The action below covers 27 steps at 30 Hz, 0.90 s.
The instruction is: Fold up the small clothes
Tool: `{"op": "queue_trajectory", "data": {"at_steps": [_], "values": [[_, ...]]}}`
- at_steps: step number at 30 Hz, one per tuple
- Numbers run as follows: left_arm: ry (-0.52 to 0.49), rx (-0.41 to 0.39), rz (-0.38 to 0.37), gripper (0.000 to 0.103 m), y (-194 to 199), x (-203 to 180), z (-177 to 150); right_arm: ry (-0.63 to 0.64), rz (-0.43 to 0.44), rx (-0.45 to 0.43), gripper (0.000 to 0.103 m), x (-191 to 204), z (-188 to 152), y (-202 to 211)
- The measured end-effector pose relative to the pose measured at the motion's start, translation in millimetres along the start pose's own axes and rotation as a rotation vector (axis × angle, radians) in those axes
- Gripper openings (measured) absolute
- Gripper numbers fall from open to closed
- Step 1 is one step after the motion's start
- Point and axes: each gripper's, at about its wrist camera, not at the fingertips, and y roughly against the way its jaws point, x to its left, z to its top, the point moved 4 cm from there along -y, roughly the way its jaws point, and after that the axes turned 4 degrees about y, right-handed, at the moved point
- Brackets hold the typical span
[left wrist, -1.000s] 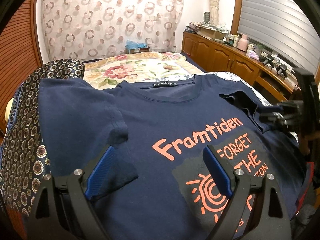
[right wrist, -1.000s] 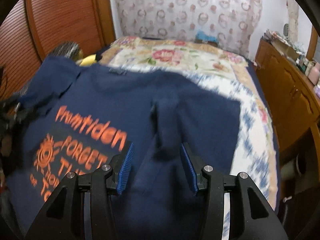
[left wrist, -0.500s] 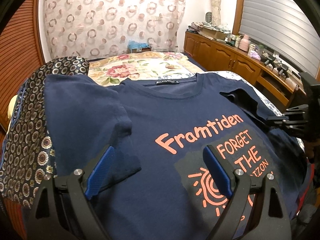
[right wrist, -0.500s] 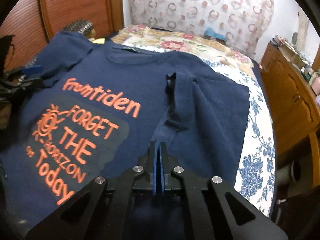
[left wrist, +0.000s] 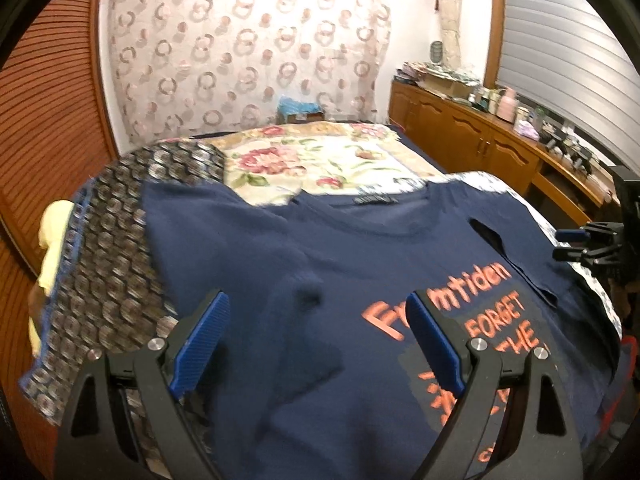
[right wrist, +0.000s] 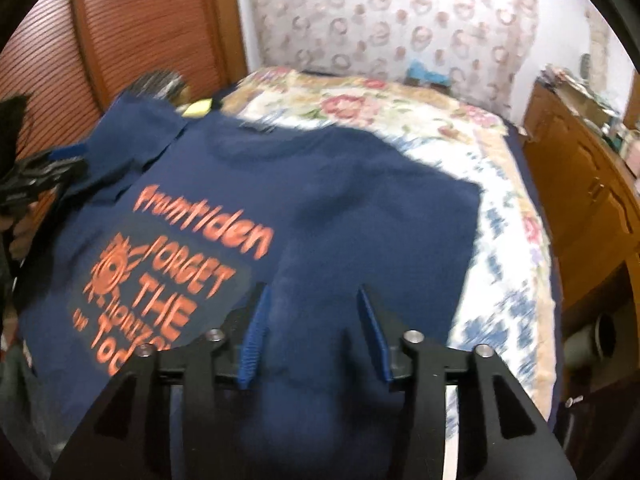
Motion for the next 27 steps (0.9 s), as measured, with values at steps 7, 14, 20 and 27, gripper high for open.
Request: {"op": "queue_trajectory", "data": {"at_steps": [7, 14, 20, 27], "values": [[0.03, 0.014, 0.05, 0.066, -13, 43, 31, -0.049, -0.113, -0.018, 0.058, -61, 23, -20], [0.089, 0.03, 0.109, 0.06, -30, 83, 49, -0.119, -0.153, 0.011, 0.058, -112, 29, -43], [0.127, 0.058, 0.088, 0.056, -43, 97, 49, -0.154, -0.129, 0.034, 0.058, -130, 34, -60], [0.118, 0.081, 0.076, 0.045, -51, 96, 46, -0.152, -0.116, 0.047, 0.058, -137, 37, -73]]}}
